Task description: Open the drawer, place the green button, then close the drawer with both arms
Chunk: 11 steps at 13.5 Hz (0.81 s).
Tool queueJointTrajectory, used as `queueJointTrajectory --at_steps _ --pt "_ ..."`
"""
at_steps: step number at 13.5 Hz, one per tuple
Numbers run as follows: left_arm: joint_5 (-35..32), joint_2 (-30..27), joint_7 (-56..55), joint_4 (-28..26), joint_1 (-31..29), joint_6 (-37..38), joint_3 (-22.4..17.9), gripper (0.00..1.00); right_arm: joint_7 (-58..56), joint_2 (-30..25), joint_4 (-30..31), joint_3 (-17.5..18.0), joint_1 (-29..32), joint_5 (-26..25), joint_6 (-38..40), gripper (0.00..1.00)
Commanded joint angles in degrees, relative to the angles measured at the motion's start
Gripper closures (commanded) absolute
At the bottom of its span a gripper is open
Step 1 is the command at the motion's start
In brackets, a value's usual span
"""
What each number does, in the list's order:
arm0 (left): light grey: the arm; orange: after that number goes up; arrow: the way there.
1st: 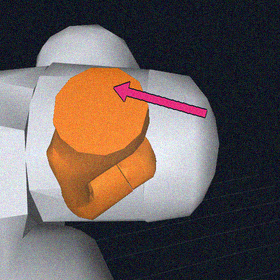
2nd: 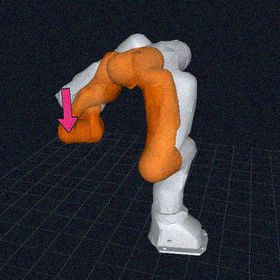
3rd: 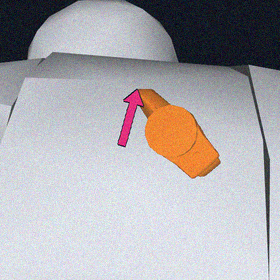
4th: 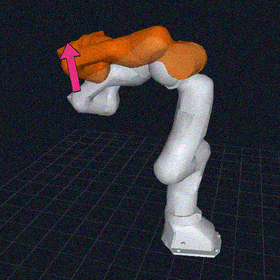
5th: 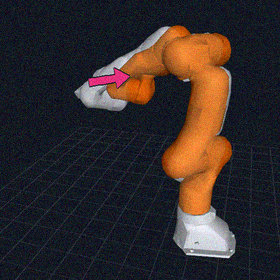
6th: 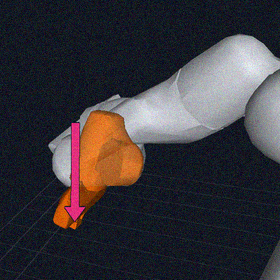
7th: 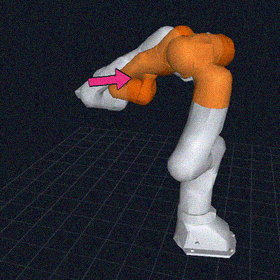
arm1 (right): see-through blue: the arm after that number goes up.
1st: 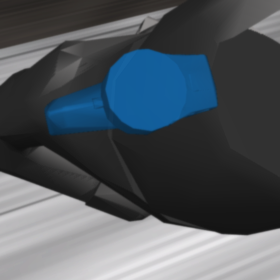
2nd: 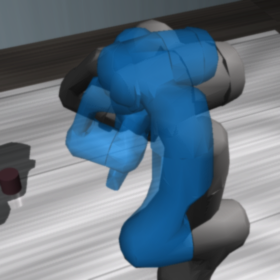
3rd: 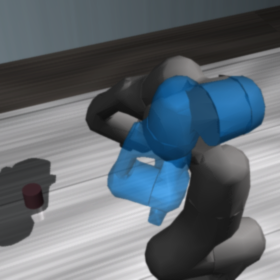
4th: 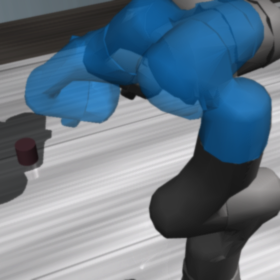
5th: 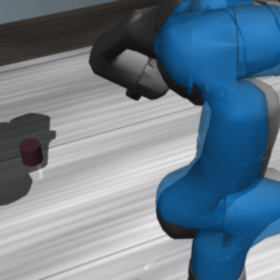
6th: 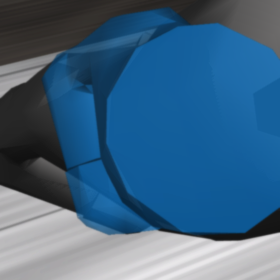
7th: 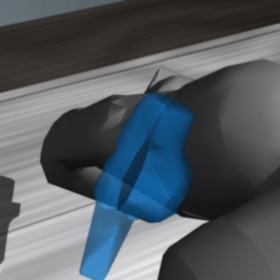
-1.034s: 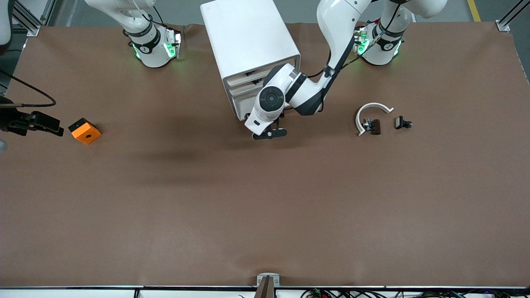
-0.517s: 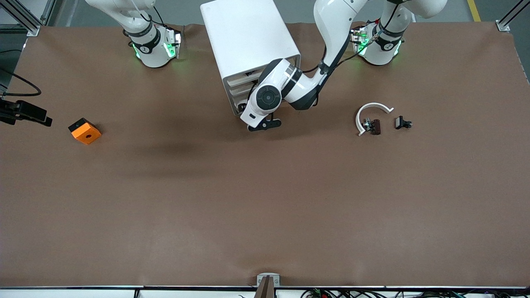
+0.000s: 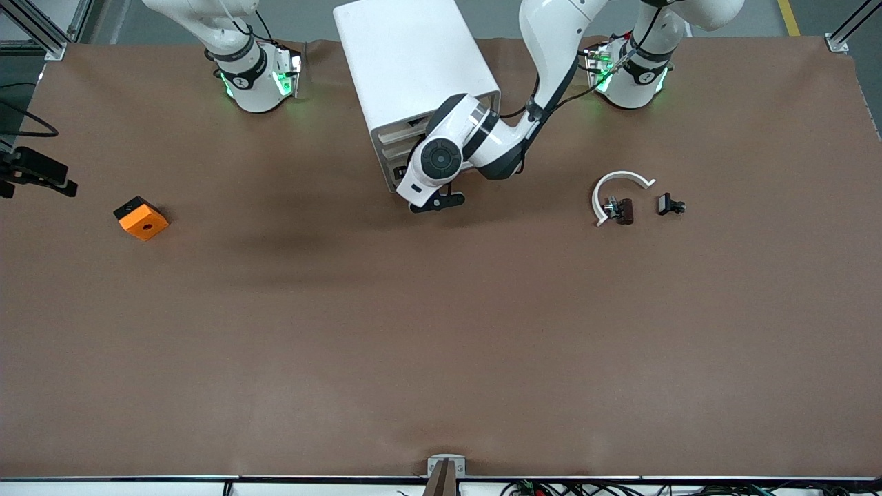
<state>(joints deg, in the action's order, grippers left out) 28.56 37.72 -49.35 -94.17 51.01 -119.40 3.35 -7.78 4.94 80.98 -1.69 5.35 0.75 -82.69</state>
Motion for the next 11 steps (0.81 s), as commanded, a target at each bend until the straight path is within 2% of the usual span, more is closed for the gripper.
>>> queueJointTrajectory --at_steps 1,3,6,8,11 --pt "0.27 0.08 -1.10 0.48 0.32 0.93 0.61 0.00 -1.98 -4.14 5.06 -0.16 0.72 0.74 -1.33 0.00" --pt "-1.05 -0.10 -0.75 2.05 -2.04 0.93 -1.40 0.00 -1.19 -6.78 8.30 -1.56 -1.83 0.74 -2.29 0.00" --pt "-5.87 -1.93 -0.75 6.01 -8.53 1.01 -3.78 0.00 1.17 -11.17 14.02 -1.83 -2.71 0.66 -4.93 0.00" --pt "-10.52 -3.52 -0.49 8.46 -13.98 1.01 -4.14 0.00 5.47 -11.97 14.21 -1.74 -3.42 0.74 -4.59 0.00" --pt "-17.03 -5.11 2.67 12.51 -22.60 0.93 -4.05 0.00 5.06 -12.15 14.39 -1.74 -3.16 0.74 -5.20 0.00"
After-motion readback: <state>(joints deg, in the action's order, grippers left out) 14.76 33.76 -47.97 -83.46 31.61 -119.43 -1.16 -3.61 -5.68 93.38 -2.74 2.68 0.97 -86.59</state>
